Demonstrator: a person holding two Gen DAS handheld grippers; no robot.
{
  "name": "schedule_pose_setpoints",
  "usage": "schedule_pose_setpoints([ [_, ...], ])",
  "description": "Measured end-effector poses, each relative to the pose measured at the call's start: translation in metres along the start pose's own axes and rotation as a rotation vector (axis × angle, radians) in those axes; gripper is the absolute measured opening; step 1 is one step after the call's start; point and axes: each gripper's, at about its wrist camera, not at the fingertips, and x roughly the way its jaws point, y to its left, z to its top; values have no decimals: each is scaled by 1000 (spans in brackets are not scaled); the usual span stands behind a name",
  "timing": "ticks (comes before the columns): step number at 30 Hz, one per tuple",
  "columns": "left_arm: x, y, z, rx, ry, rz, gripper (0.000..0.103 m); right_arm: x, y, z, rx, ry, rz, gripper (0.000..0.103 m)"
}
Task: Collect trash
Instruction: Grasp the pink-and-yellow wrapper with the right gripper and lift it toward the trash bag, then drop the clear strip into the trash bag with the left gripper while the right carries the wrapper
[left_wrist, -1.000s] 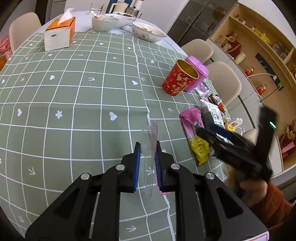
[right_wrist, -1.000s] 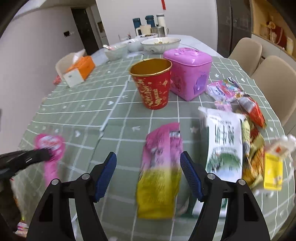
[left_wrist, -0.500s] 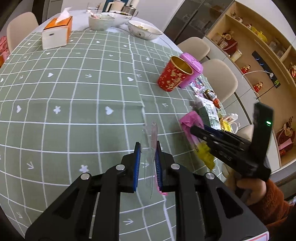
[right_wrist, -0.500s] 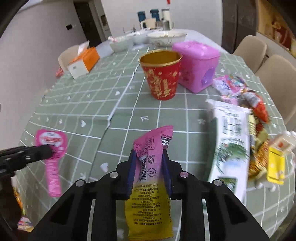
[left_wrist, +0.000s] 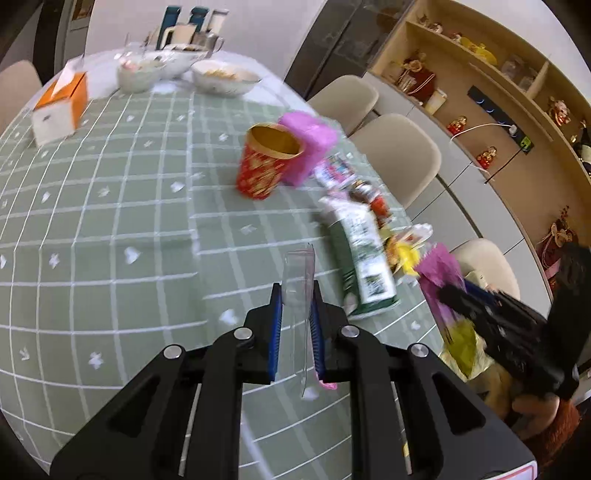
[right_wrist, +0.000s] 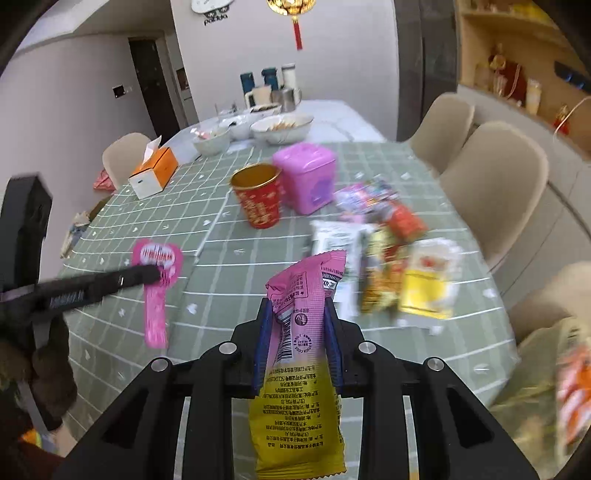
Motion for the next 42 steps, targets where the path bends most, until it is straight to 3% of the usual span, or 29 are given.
schedule_pose_setpoints([
  [6,-15,-71,13,8,-84,36,13,-60,-63,-11,1,-101,-11,26],
  [15,-17,-167,10,126,-102,5,13,-116,-129,-19,62,-201,-19,26],
  [21,-7,-190,9,183,-114,-23,13,-133,-143,-23,92,-269,-49,26],
  [25,19,-204,8,215,-112,-70,13,-143,-152,-32,57,-308,-132,26],
  [29,52,-230,16,228,-35,-133,13,-145,-178,-38,129,-281,-152,26],
  [37,81,-275,18,311,-18,-203,13,-146,-219,-47,215,-277,-222,26],
  [42,83,-293,17,339,0,-240,13,-154,-234,-47,198,-301,-259,26],
])
